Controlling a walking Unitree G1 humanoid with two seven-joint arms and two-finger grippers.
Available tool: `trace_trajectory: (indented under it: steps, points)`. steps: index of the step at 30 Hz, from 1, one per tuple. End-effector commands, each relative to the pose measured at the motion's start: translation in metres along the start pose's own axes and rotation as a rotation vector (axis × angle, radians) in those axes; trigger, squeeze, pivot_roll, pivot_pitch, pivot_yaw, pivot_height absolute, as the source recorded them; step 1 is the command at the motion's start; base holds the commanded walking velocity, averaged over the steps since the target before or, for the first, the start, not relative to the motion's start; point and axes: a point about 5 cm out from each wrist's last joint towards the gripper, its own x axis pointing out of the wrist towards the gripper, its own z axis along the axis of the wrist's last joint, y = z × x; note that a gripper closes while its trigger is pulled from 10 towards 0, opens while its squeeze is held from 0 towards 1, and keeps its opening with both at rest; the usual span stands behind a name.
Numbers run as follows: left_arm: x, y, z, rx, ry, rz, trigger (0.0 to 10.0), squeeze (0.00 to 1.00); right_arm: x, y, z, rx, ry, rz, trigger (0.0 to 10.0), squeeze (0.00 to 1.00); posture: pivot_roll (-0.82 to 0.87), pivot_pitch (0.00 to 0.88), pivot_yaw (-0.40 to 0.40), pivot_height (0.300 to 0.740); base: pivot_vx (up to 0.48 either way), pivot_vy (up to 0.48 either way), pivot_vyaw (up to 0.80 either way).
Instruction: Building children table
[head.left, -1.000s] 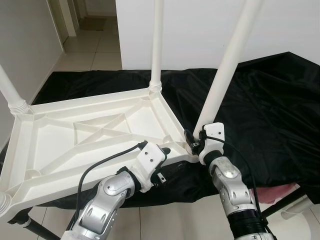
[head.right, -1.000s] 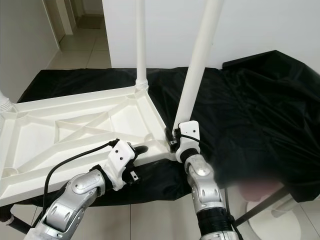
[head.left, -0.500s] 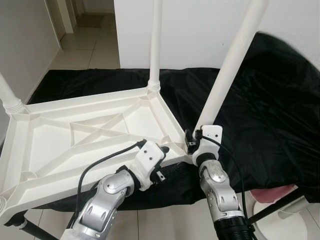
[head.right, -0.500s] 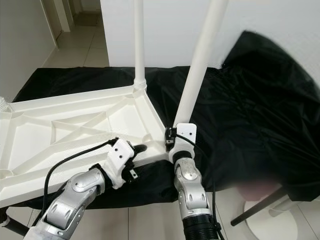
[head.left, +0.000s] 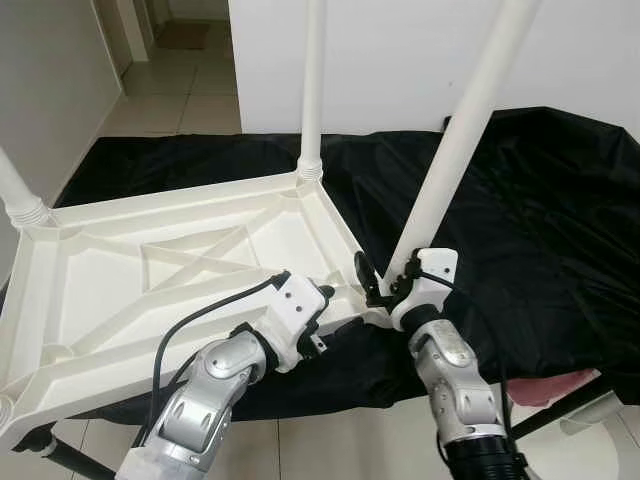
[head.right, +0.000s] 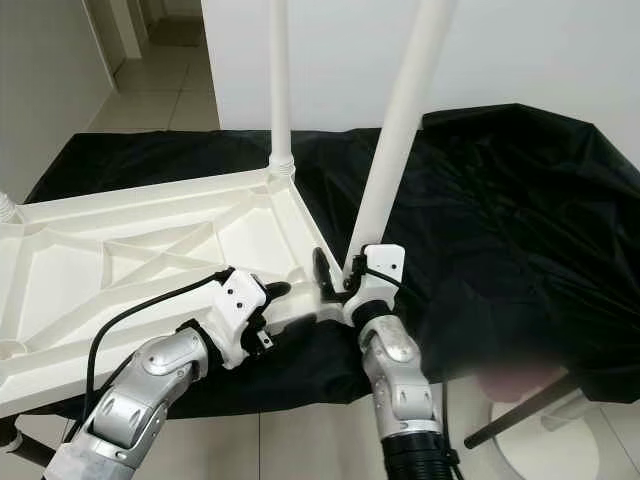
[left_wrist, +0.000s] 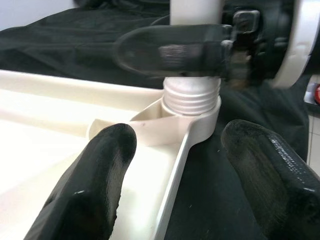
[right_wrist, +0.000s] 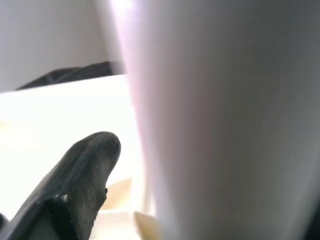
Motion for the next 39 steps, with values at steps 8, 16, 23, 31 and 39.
trace_trajectory:
  steps: [8,16,23,31,39]
  points:
    - [-0.001,-0.001,-0.004,-0.002,0.009,0.050,10.0,0.00,0.004,-0.006,-0.010,-0.068,0.099,0.277,10.0,0.00,0.01,0.000,-0.011,0.740,0.000,0.000,0.00]
    - [-0.002,-0.005,-0.005,-0.002,0.018,0.024,10.0,0.00,0.022,-0.014,-0.011,-0.175,0.152,0.393,0.0,0.00,0.03,0.000,-0.004,0.740,0.000,0.000,0.00]
    - [-0.003,-0.002,-0.004,0.006,0.020,0.032,10.0,0.00,0.025,-0.017,-0.011,-0.190,0.165,0.446,0.0,0.00,0.03,0.000,-0.009,0.740,0.000,0.000,0.00]
    - [-0.003,-0.005,-0.005,-0.003,0.021,0.033,10.0,0.00,0.019,-0.016,-0.018,-0.161,0.170,0.407,10.0,0.00,0.03,0.000,-0.009,0.740,0.000,0.000,0.00]
    - [-0.004,-0.004,-0.006,-0.010,0.020,0.039,10.0,0.00,0.015,-0.014,-0.026,-0.187,0.175,0.213,10.0,0.00,0.01,0.012,0.007,0.740,0.000,0.000,0.00]
